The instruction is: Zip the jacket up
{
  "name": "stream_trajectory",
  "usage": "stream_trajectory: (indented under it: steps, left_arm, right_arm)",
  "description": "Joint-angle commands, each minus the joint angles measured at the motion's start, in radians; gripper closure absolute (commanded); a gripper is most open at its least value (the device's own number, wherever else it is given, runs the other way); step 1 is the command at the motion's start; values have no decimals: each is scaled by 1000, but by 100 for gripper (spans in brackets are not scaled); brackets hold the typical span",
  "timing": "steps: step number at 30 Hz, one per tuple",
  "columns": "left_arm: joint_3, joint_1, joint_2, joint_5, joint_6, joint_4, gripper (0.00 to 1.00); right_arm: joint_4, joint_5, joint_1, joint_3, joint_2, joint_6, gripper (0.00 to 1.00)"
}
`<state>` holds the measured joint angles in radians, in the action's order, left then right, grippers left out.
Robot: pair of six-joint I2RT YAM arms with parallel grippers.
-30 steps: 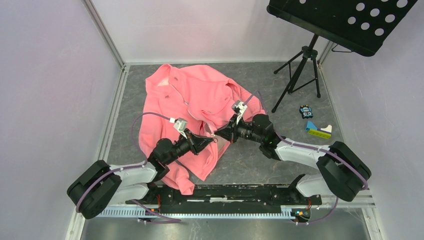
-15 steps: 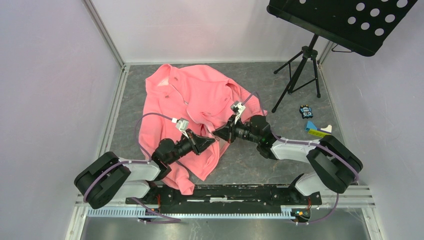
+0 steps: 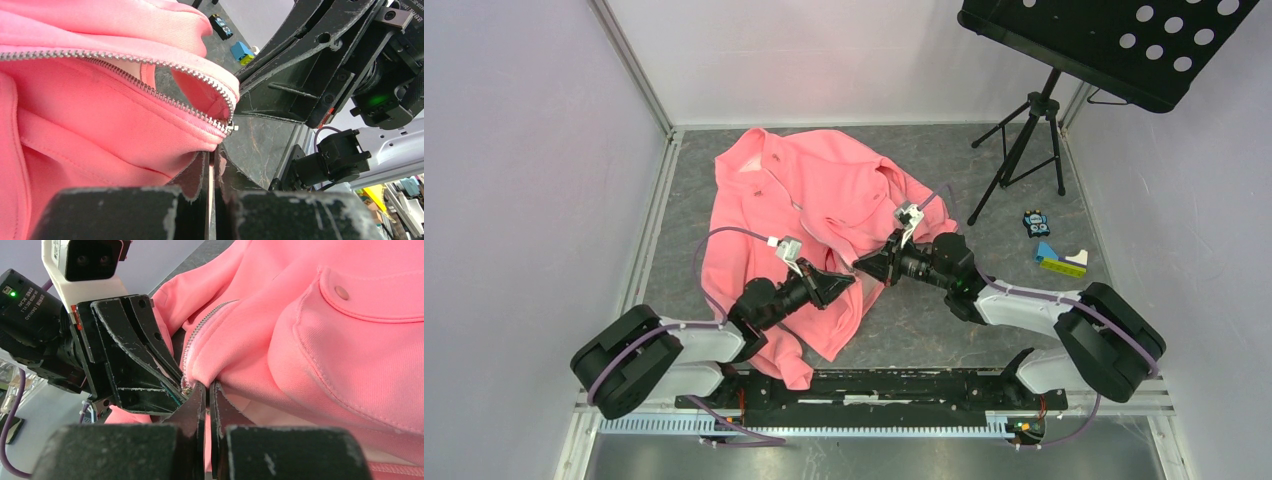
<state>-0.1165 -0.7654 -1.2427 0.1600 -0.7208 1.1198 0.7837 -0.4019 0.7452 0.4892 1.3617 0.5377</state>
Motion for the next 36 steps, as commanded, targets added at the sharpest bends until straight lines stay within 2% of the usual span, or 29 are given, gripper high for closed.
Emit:
stream_trajectory:
  steps: [1,6,14,21,31,36]
  left_arm:
    - [-3,-13,-84,41,-33,-41,98]
    - [10,-14,-88,11,-48,-44,98]
    - [0,-14,-41,-77,-48,-164,98]
    - [-2,-31,21,-53,-49,-191,98]
    - [-9,-69,-10,-114,-44,-201,98]
    - [-55,-102,-15,-170,-4,-303,98]
  right_arm:
    - [179,-34,16,39,-14,57,100]
    - [183,-47,15,47,-8,73,100]
    - [84,-26,16,-2,-61,99,100]
    - [25,-23,16,0,-87,118,100]
    - [25,-24,17,-1,-98,169,100]
    - [-8,-11,17,-28,-141,195,100]
